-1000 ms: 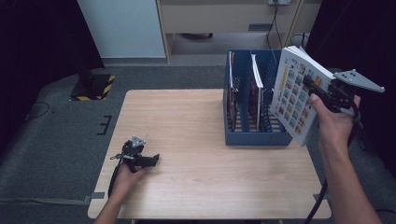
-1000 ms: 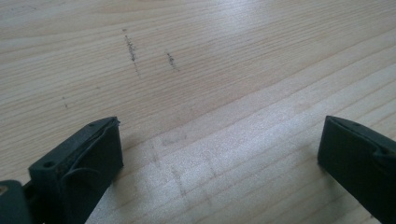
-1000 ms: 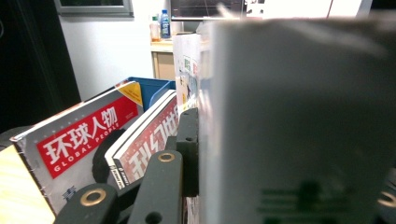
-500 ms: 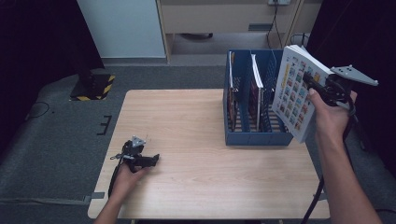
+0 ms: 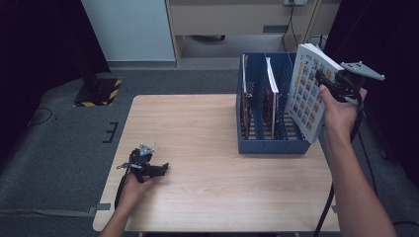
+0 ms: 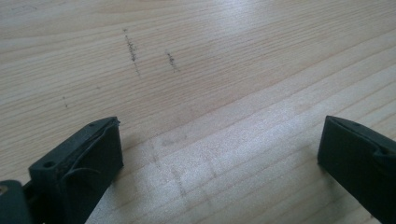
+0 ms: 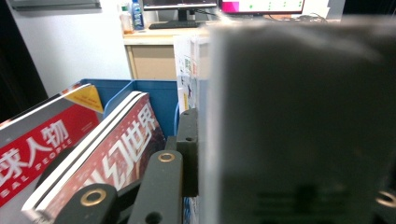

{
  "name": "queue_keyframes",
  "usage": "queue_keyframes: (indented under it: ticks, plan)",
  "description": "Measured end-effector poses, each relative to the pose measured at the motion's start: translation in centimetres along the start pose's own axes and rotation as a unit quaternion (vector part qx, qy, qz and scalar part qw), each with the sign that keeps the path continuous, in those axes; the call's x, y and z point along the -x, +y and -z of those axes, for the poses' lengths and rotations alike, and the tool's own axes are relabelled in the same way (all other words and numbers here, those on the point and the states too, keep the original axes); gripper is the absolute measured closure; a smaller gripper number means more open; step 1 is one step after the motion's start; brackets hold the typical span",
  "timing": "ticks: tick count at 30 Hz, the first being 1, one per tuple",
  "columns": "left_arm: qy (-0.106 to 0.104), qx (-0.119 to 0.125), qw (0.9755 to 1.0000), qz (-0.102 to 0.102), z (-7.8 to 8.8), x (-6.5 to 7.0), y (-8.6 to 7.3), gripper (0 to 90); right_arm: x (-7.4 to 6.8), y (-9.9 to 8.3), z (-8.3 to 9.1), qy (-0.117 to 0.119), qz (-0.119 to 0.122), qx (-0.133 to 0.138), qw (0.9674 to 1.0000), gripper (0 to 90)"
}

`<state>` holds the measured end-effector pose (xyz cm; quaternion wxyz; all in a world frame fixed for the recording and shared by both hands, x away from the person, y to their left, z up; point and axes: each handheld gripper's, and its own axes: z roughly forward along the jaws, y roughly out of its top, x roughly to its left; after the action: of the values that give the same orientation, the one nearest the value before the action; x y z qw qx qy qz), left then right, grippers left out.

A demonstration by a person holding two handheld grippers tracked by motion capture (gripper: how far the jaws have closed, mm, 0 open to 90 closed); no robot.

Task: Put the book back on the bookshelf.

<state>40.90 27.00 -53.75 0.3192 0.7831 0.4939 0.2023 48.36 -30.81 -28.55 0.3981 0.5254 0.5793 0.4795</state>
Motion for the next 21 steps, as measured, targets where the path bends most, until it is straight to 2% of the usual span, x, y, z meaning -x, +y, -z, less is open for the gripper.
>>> queue_keyframes:
  ticks: [11, 18, 21]
  plan:
    - [0.001, 0.000, 1.0000, 0.000, 0.0, 0.0, 0.0, 0.0, -0.5, -0.1, -1.9, 0.006, -0.005, 0.011, 0.9999, 73.8]
    - [0.001, 0.000, 1.0000, 0.000, 0.0, 0.0, 0.0, 0.0, -0.7, -0.6, -3.4, 0.006, 0.003, 0.014, 0.9999, 73.8]
    - [0.001, 0.000, 1.0000, 0.001, 0.0, 0.0, 0.0, 0.0, -0.7, -1.0, -3.9, 0.006, -0.004, 0.022, 0.9997, 73.8]
